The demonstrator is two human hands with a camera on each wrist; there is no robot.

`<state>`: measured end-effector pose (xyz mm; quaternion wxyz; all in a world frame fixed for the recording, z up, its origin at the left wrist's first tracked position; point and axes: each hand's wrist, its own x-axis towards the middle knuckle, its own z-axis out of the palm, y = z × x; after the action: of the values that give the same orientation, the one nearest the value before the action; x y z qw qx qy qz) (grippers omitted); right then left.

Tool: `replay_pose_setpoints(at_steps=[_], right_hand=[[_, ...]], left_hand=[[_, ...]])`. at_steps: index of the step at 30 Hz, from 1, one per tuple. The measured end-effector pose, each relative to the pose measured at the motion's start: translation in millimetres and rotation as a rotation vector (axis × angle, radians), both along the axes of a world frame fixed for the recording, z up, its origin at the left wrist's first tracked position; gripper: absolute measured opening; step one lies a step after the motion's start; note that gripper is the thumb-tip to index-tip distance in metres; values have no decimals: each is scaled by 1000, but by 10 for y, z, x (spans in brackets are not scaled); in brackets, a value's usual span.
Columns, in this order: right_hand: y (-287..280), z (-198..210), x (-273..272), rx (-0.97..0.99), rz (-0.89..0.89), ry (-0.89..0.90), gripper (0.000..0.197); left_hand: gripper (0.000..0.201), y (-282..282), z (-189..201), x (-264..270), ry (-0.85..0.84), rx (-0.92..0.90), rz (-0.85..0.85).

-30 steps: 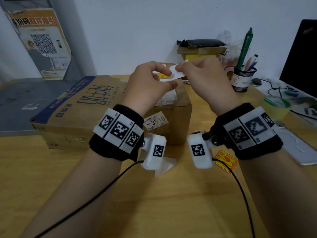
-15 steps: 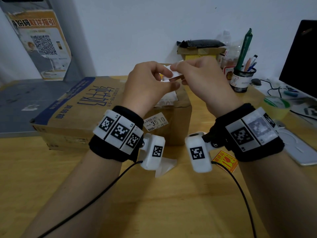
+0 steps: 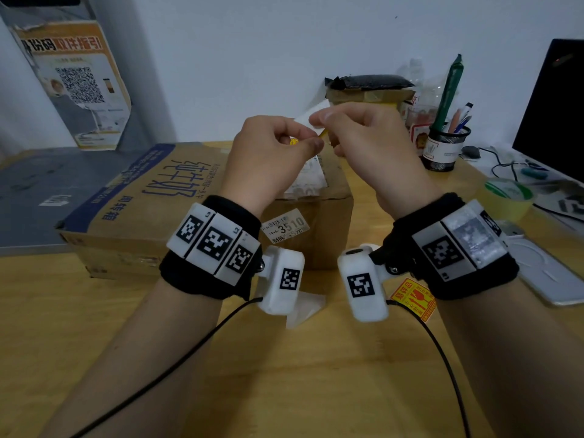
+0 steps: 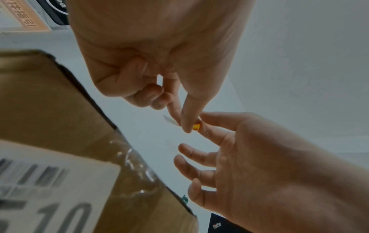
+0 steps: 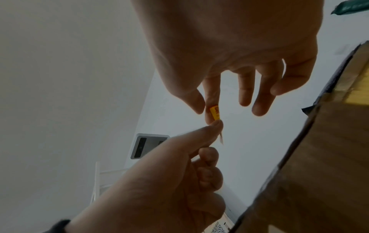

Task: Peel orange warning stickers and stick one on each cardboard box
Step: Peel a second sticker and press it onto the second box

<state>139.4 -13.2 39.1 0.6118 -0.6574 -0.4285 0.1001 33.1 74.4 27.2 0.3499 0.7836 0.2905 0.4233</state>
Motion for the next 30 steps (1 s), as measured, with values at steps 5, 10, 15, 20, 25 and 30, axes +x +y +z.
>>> replay_pose_setpoints(at_steps=[5,10,15,20,25,30], right_hand=[[-22,26,65,33,-77,73,8],[-19,-5,98,-74,-68,79,18],[-21,-41,83,-154,0,35,32],[-14,-70,149,-129,-37,1,25],[3,-122,193,-213,-31,-41,34],[12,-164,174,-319,16,-86,43]], left_hand=[[8,-28,33,-42,88,-40,-28],[12,1,97,-85,-25,-218,-40],[9,17,179,-170,-99,-411,-64],[10,59,166,-181,-89,-366,1],[13,111,110,-215,71,-258,38],[14,94,130,-266,238,-260,67]])
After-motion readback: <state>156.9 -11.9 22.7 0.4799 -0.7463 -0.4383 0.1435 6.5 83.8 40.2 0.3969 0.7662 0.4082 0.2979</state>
